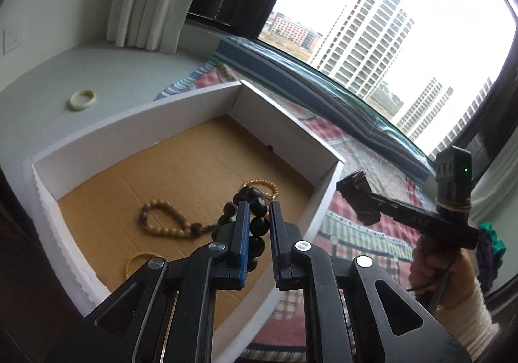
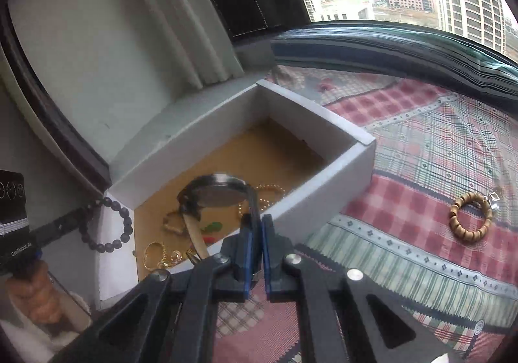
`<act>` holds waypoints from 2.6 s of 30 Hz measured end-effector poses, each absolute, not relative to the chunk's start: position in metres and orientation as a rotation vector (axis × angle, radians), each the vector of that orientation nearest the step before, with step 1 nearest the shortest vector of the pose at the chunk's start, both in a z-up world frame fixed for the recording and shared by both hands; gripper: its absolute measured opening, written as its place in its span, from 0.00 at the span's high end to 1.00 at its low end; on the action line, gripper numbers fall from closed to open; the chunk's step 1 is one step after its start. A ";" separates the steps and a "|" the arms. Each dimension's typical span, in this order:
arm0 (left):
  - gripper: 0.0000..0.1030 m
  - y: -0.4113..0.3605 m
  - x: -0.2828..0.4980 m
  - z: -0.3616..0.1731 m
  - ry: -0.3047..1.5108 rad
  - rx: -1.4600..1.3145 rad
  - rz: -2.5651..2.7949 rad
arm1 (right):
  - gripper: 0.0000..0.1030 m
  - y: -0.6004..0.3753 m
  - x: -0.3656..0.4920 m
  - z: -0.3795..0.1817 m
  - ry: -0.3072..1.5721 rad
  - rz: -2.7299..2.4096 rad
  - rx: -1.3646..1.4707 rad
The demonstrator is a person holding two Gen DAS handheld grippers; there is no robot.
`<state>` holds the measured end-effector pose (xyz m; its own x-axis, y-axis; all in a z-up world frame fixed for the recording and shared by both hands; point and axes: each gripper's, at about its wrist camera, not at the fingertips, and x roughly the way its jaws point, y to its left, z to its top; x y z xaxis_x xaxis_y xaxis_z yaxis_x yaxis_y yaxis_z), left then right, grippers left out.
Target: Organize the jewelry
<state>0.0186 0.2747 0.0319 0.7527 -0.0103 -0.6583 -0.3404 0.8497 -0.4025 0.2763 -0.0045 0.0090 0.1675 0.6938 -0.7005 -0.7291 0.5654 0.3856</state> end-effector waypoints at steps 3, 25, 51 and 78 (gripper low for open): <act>0.90 0.300 0.017 0.012 0.743 -0.564 0.261 | 0.95 0.049 0.257 0.001 0.993 1.095 -0.107; 0.33 0.259 0.025 -0.017 0.832 -0.488 0.229 | 0.41 0.048 0.233 -0.026 0.923 0.971 -0.289; 0.13 0.006 0.102 -0.068 1.085 -0.102 -0.184 | 0.41 -0.250 0.213 -0.117 0.988 0.307 -0.109; 0.06 -0.023 0.115 -0.085 1.121 -0.004 -0.143 | 0.40 -0.304 0.219 -0.123 0.962 0.187 0.037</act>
<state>0.1147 -0.0231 -0.0851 0.4269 -0.1159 -0.8968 0.1124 0.9909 -0.0746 0.2193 -0.3039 -0.1234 0.5569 0.1752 -0.8119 -0.1421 0.9832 0.1146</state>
